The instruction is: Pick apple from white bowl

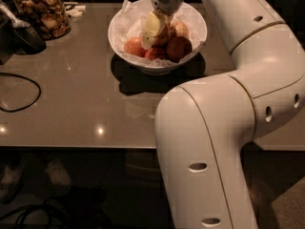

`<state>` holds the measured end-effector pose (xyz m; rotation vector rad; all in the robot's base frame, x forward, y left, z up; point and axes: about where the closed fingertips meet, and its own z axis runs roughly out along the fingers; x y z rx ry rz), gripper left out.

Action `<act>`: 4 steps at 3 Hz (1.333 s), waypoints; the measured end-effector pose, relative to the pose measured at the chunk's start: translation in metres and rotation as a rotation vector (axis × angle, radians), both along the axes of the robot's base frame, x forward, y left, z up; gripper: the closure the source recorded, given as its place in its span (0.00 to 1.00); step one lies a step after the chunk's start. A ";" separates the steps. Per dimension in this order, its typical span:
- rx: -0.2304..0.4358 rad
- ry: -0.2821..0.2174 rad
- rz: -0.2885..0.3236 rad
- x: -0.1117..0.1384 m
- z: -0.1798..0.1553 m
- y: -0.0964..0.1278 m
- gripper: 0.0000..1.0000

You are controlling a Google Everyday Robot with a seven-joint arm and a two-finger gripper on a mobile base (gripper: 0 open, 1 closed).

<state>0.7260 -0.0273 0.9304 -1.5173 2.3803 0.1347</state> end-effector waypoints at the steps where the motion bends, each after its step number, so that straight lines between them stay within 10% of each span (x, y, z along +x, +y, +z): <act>1: 0.000 0.000 0.000 0.000 0.000 0.000 0.31; 4: 0.000 0.000 0.000 0.000 0.000 0.000 0.99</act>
Offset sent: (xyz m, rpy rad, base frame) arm 0.0000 0.0000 -0.0001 0.0001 0.0002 0.0001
